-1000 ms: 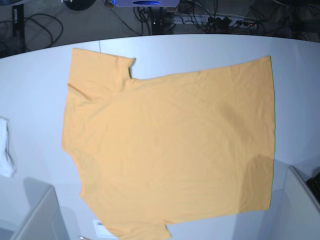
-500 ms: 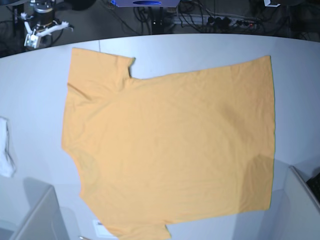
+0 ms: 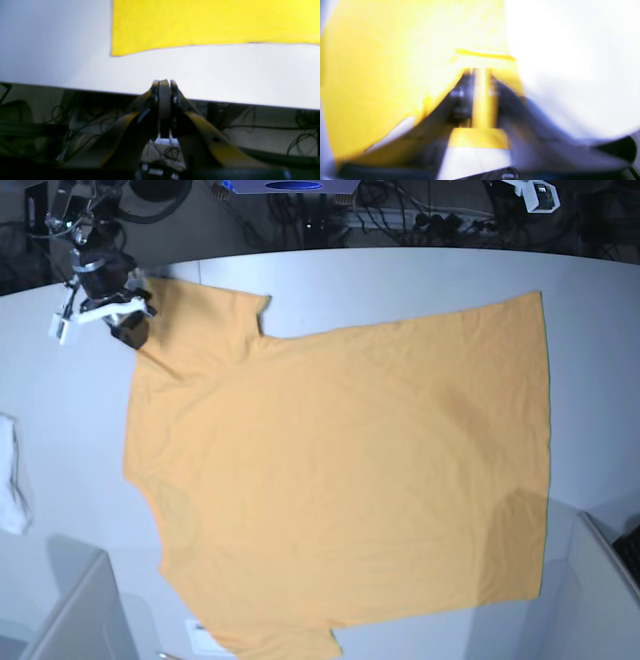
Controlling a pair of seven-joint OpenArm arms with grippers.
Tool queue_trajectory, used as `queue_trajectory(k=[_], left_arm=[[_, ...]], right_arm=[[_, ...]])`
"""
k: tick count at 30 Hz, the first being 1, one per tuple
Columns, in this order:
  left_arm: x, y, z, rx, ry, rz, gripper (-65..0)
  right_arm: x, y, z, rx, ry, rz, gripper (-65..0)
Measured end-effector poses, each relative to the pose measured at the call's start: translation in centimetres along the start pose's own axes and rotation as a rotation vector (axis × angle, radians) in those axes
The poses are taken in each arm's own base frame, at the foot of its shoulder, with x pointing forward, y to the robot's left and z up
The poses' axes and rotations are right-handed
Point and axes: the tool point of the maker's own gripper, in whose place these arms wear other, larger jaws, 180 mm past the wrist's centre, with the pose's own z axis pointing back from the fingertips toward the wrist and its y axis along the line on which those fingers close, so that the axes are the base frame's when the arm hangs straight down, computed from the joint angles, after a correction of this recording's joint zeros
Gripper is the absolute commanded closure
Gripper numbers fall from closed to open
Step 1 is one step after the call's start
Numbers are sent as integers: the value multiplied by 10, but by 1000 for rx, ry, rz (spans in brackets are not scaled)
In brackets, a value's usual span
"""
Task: Fold the T-shirt properly
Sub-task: 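Move the right gripper to the orange shirt's shoulder corner and grasp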
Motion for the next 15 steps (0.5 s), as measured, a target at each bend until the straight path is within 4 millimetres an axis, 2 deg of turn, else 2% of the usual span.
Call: queue_trajectory(k=[1, 3, 5, 7, 8, 9, 12, 15], left_arm=[[-2, 0, -1, 3, 14, 4, 0], [1, -1, -5, 2, 0, 12, -165], [4, -3, -7, -6, -12, 13, -334], [4, -2, -7, -5, -11, 14, -456], [4, -1, -7, 1, -12, 17, -492], [4, -1, -7, 4, -13, 18, -513], [8, -1, -12, 7, -26, 86, -517], [21, 21, -17, 51, -77, 236, -517]], right_arm=[[-2, 0, -3, 2, 13, -3, -318], [-7, -4, -10, -4, 36, -20, -362], [-19, -14, -15, -20, 86, -36, -344], [-23, -33, -18, -57, 100, -74, -318], [-22, -45, -20, -91, 98, -82, -312], [-21, -54, -22, -114, 97, -93, -306], [-27, -68, -25, -130, 121, -101, -308], [-28, -69, -25, -131, 120, -109, -308]])
